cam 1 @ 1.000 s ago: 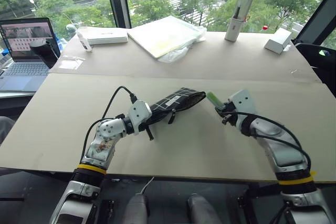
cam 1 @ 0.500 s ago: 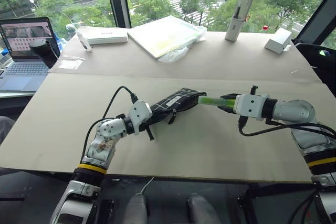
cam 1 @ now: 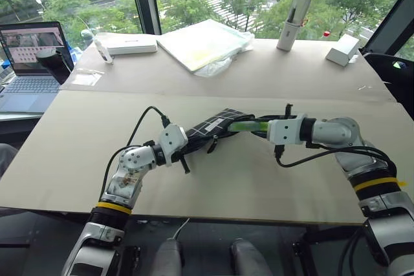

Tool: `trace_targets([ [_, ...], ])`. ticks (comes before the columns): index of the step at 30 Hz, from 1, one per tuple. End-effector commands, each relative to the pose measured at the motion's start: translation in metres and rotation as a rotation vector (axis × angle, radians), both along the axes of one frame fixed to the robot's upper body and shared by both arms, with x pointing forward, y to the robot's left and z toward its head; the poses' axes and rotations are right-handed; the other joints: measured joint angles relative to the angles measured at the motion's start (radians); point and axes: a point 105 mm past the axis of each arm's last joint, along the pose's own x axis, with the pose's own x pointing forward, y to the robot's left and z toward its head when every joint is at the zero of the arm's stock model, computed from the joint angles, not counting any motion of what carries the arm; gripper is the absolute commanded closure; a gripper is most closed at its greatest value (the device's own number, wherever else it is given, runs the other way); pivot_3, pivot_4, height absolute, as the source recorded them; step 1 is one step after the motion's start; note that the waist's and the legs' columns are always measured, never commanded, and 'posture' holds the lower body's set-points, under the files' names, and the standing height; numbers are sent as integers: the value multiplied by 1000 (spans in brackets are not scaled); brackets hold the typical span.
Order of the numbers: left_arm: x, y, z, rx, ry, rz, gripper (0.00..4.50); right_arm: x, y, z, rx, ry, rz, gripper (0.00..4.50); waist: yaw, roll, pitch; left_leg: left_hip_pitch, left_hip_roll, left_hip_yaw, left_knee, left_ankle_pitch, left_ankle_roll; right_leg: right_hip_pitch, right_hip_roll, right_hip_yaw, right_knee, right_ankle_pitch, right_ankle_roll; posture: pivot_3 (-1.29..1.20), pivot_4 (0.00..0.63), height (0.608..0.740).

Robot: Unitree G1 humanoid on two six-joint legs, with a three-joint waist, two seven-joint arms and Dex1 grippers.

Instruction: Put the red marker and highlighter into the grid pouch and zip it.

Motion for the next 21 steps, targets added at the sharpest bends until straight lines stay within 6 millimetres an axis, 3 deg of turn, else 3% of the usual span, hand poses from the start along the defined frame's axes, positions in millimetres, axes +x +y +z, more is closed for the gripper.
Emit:
trace_targets([
  [1, -2, 0, 8, -13, -36, -7, 4500, 7, 0, 21, 12, -63, 8, 3431, 3, 0, 0, 0, 0, 0, 0, 0, 0, 0, 0, 0, 0, 0, 0, 0, 150, 740],
  [5, -2, 2, 8, -13, -35, 0, 4500, 9, 5, 17, -36, -84, 47, 3431, 3, 0, 0, 0, 0, 0, 1, 0, 0, 0, 0, 0, 0, 0, 0, 0, 150, 740],
  [11, -2, 1, 9, -13, -36, -1, 4500, -1, 49, 3, -57, -82, 207, 3431, -7, 0, 0, 0, 0, 0, 0, 0, 0, 0, 0, 0, 1, 0, -1, 0, 150, 740],
  [19, 0, 1, 14, -17, -45, 1, 4500, -2, 84, -1, -44, -104, 306, 3431, -5, 0, 0, 1, 0, 0, 1, 0, 0, 0, 0, 0, 2, 0, -1, 0, 150, 740],
  [21, 0, 1, 14, -17, -46, 3, 4500, -3, 85, 0, -10, -66, 302, 2422, -4, 0, 0, 1, 0, 0, 1, 0, 0, 0, 0, 0, 2, 0, -1, 0, 150, 740],
])
